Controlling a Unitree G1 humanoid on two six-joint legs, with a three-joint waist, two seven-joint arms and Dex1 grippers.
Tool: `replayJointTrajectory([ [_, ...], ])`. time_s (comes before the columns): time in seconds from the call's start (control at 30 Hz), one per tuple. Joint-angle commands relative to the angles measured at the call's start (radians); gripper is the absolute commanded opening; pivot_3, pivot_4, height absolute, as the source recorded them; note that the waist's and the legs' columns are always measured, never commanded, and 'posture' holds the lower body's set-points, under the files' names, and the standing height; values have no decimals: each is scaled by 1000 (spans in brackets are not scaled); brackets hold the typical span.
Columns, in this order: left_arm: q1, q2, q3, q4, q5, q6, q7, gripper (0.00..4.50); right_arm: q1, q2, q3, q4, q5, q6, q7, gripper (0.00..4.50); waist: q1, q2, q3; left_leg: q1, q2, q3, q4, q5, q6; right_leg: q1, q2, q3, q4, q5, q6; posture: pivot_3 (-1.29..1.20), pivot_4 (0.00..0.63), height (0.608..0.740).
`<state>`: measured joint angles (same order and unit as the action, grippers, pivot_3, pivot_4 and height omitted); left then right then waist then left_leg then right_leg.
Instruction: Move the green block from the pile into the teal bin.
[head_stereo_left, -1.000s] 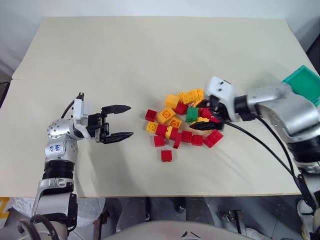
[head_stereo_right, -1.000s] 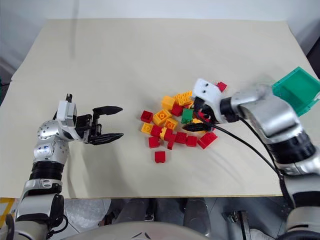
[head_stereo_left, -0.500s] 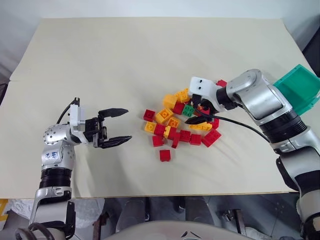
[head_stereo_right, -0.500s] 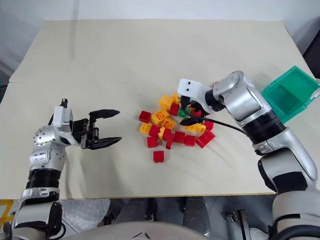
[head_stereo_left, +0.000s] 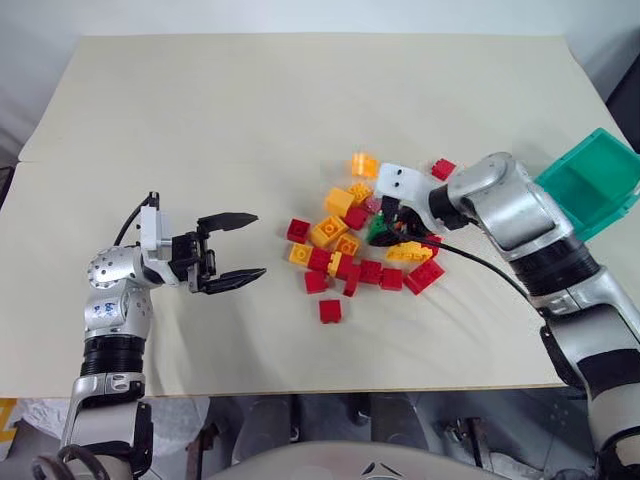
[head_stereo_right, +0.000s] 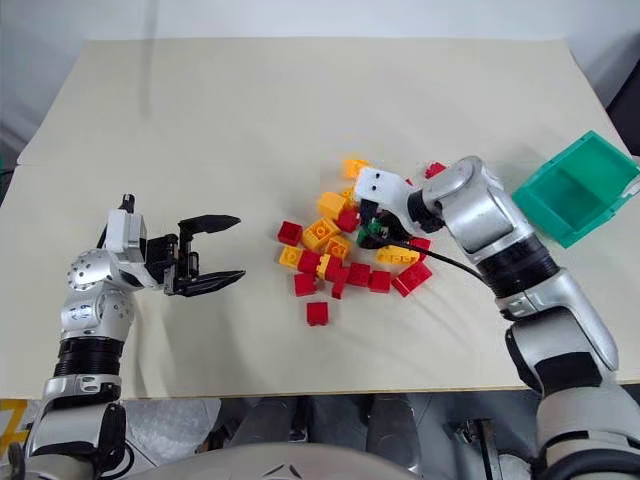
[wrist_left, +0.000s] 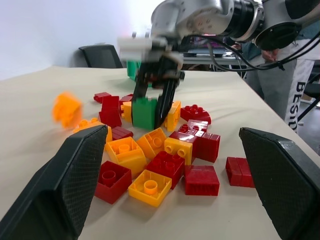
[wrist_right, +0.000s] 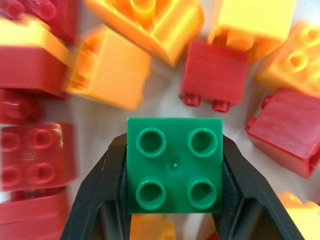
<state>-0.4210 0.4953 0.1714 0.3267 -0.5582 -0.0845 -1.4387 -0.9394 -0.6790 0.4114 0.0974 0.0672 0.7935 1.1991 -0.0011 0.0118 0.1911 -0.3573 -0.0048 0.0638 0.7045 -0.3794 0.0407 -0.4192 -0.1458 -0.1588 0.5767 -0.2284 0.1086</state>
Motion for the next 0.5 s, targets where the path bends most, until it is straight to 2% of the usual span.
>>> replayJointTrajectory([
  [0.03, -39, -9, -25, -24, 8, 14, 14, 4500, 15, -54, -188, -144, 80, 80, -42, 1534, 3, 0, 0, 0, 0, 0, 0, 0, 0, 0, 0, 0, 0, 0, 0, 0, 150, 740],
  [0.13, -59, -15, -41, -17, 21, 17, 22, 4500, 42, -81, -235, -175, 94, 101, -77, 1534, 2, 0, 0, 0, 0, 0, 0, 0, 0, 0, 0, 0, 0, 0, 0, 0, 150, 740],
  [0.27, -162, -78, -132, -11, 118, 65, 151, 4500, 147, -183, -494, -121, 33, 24, -287, 1534, 21, 0, 0, -1, -1, 1, 0, 0, 0, 0, 0, -1, 0, 0, 0, 0, 150, 740],
  [0.5, -291, -190, -221, 61, 228, 47, 277, 4500, 254, -310, -633, 46, -55, -78, -503, 1534, 22, 0, 0, -4, -2, 5, 3, 0, 1, 0, 0, -1, -2, 1, 2, 0, 150, 740],
])
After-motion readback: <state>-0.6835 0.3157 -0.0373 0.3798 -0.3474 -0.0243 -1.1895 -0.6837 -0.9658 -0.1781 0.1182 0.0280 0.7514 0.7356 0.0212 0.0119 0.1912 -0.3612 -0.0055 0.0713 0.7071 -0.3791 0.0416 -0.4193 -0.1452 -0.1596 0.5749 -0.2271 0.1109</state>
